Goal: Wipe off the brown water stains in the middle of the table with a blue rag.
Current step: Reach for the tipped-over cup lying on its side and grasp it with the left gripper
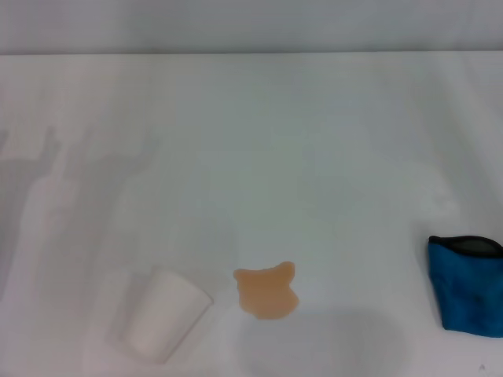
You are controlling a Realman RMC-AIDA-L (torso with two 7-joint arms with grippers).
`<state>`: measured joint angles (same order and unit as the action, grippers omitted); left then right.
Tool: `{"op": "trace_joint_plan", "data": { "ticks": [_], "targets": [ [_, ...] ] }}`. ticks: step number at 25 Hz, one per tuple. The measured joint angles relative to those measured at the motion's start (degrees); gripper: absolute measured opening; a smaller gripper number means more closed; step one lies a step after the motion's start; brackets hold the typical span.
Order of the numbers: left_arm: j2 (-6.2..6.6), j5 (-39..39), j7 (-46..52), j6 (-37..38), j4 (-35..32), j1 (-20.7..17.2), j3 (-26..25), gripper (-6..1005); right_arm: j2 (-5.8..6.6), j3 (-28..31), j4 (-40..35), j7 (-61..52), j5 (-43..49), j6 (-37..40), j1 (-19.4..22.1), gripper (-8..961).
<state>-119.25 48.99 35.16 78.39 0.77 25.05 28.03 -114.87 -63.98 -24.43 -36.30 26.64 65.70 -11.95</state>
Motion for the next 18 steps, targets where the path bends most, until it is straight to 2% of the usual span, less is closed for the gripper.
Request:
{"op": "trace_joint_plan", "data": {
  "ticks": [18],
  "targets": [
    [0.06, 0.05, 0.22, 0.15, -0.42, 1.71, 0.0, 877, 0.08, 0.56, 0.0, 0.05, -0.45, -0.03, -0.14, 868]
  ]
}}
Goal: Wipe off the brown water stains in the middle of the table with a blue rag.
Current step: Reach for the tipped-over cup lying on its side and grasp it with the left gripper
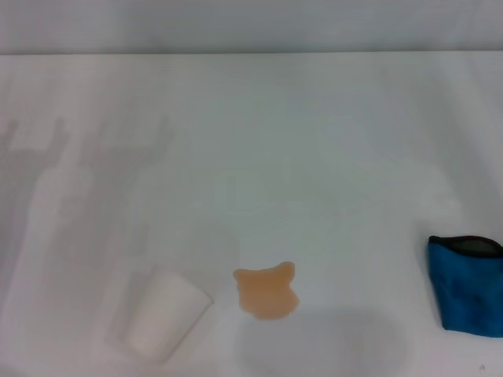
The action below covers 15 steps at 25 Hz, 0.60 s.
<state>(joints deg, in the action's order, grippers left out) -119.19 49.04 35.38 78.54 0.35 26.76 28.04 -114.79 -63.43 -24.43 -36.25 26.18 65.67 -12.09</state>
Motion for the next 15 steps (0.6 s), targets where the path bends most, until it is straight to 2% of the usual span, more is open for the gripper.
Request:
{"op": "trace_joint_plan", "data": {
  "ticks": [6, 8, 11, 15],
  "targets": [
    [0.21, 0.84, 3.3, -0.16, -0.39, 1.13, 0.12, 877, 0.0, 0.03, 0.0, -0.02, 0.0, -0.06, -0.04, 868],
    [0.5, 2.59, 9.93, -0.84, -2.31, 1.63, 0.17, 877, 0.0, 0.05, 0.0, -0.03, 0.0, -0.13, -0.04, 868],
    [0.62, 7.45, 27.23, -4.14, -10.26, 1.76, 0.17, 877, 0.0, 0.06, 0.0, -0.01, 0.0, -0.22, -0.09, 868],
    [0.71, 13.94, 43.31, -7.94, -19.17, 2.05, 0.17, 876, 0.0, 0.06, 0.0, 0.0, 0.0, -0.2, -0.29, 868]
  ]
}}
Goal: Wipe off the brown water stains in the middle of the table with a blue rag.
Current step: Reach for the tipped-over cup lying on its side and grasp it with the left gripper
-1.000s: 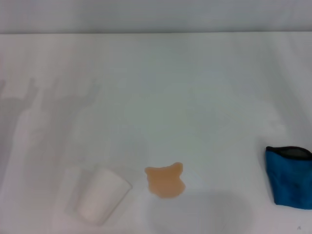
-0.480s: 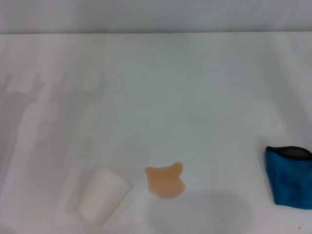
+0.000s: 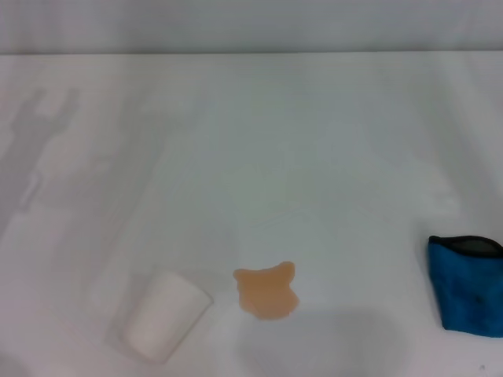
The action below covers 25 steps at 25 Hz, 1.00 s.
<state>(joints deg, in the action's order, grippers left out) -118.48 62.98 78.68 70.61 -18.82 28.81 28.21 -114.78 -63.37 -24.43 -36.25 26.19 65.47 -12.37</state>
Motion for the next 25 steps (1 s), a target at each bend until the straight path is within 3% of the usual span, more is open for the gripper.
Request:
{"op": "trace_joint_plan", "data": {
  "ticks": [2, 3, 4, 6, 8, 11, 17, 18, 19, 21, 25],
  "targets": [
    [0.22, 3.71, 6.83, -1.81, -3.4, 0.55, 0.49, 876, 0.0, -0.01, -0.07, -0.03, 0.0, 0.1, -0.04, 868],
    [1.15, 9.39, 14.0, -3.47, -6.85, 1.18, 2.72, 876, 0.0, -0.03, -0.17, -0.03, 0.01, 0.12, -0.04, 868],
    [1.15, 9.39, 14.0, -3.47, -6.85, 1.18, 2.72, 876, 0.0, -0.09, -0.32, -0.03, 0.01, 0.14, -0.04, 868],
    [3.26, 16.85, 22.86, -4.8, -9.35, 2.04, 7.48, 876, 0.0, -0.21, -0.5, -0.04, 0.01, 0.22, -0.04, 868],
    [6.31, 24.47, 33.59, -5.31, -11.03, 3.34, 14.39, 876, 0.0, -0.23, -0.58, -0.05, 0.01, 0.32, -0.03, 868],
    [8.58, 31.26, 45.64, -4.91, -15.4, 3.64, 21.11, 876, 0.0, -0.2, -0.5, -0.05, 0.08, 0.35, 0.04, 868],
    [9.72, 44.13, 62.65, 1.36, -31.51, 1.3, 23.64, 876, 0.07, -0.05, -0.12, 0.07, 0.33, 0.36, 0.23, 868],
    [11.07, 49.3, 67.84, 5.73, -35.75, 1.74, 23.67, 876, 0.08, -0.04, -0.12, 0.1, 0.34, 0.36, 0.27, 868],
    [11.07, 49.3, 67.84, 5.73, -35.75, 1.74, 23.67, 876, 0.11, -0.03, -0.19, 0.12, 0.34, 0.36, 0.31, 868],
    [12.27, 53.97, 72.28, 11.88, -39.4, 2.88, 23.76, 876, 0.17, -0.02, -0.43, 0.16, 0.36, 0.36, 0.4, 867],
    [12.68, 62.48, 77.52, 21.23, -45.4, 6.28, 24.48, 876, 0.26, 0.0, -0.54, 0.25, 0.38, 0.37, 0.38, 867]
  ]
}}
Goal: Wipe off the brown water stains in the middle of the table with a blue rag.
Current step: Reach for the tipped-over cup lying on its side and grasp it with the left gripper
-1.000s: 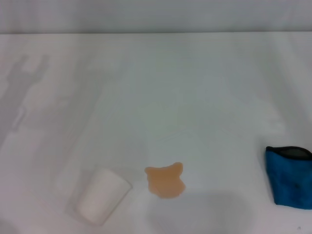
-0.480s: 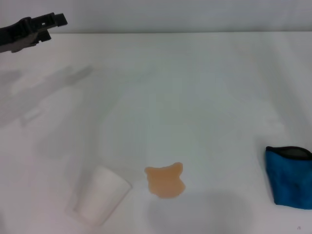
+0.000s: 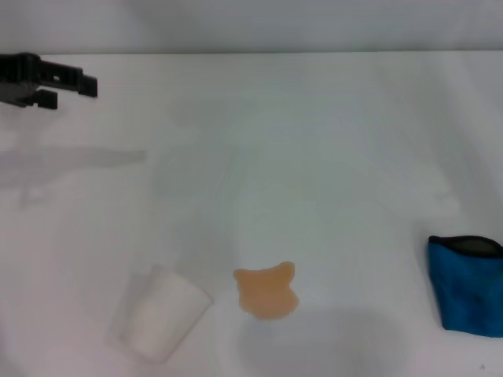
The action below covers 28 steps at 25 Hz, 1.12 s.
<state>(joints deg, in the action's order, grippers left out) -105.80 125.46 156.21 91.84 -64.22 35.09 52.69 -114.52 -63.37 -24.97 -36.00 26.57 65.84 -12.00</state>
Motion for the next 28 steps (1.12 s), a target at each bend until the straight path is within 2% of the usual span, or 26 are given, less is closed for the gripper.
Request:
{"op": "trace_joint_plan", "data": {
  "ticks": [4, 7, 8, 14, 19, 20, 21, 24, 25, 28],
  "targets": [
    [-0.45, 6.16, 1.53, 7.03, -3.51, 3.94, 2.95, 877, 0.02, 0.0, -0.02, 0.11, 0.06, 0.0, -0.3, 867],
    [-0.68, 6.81, 1.75, 12.12, -3.98, 7.27, 7.15, 877, 0.0, 0.0, -0.04, 0.13, 0.07, -0.01, -0.44, 867],
    [-0.71, 7.56, 2.49, 14.48, -4.16, 8.87, 10.11, 877, 0.0, 0.0, -0.09, 0.16, 0.0, -0.01, -0.47, 867],
    [-0.77, 11.38, 5.77, 18.2, -4.23, 10.94, 12.5, 877, 0.03, 0.19, -0.17, 0.23, -0.3, -0.01, -0.49, 867],
    [-1.91, 11.78, 6.97, 19.31, -3.65, 11.46, 14.92, 877, 0.08, 0.97, -0.17, 0.29, -0.36, -0.32, -0.77, 867],
    [-2.59, 11.92, 7.2, 19.26, -3.64, 11.75, 16.06, 877, 0.08, 1.0, -0.16, 0.3, -0.38, -0.4, -0.85, 867],
    [-4.2, 12.88, 7.24, 19.18, -3.5, 12.43, 17.77, 877, 0.09, 1.01, -0.19, 0.31, -0.39, -0.4, -0.98, 867],
    [-7.42, 16.6, 7.05, 19.09, -2.52, 14.07, 19.57, 877, 0.09, 1.03, -0.23, 0.31, -0.39, -0.39, -1.35, 867],
    [-8.89, 18.84, 7.0, 19.04, -1.82, 14.87, 20.33, 877, 0.09, 1.08, -0.24, 0.32, -0.39, -0.39, -1.48, 867],
    [-11.1, 22.59, 6.96, 19.04, -0.21, 16.51, 21.46, 877, 0.09, 1.39, -0.25, 0.32, -0.36, -0.38, -1.86, 867]
  ]
}}
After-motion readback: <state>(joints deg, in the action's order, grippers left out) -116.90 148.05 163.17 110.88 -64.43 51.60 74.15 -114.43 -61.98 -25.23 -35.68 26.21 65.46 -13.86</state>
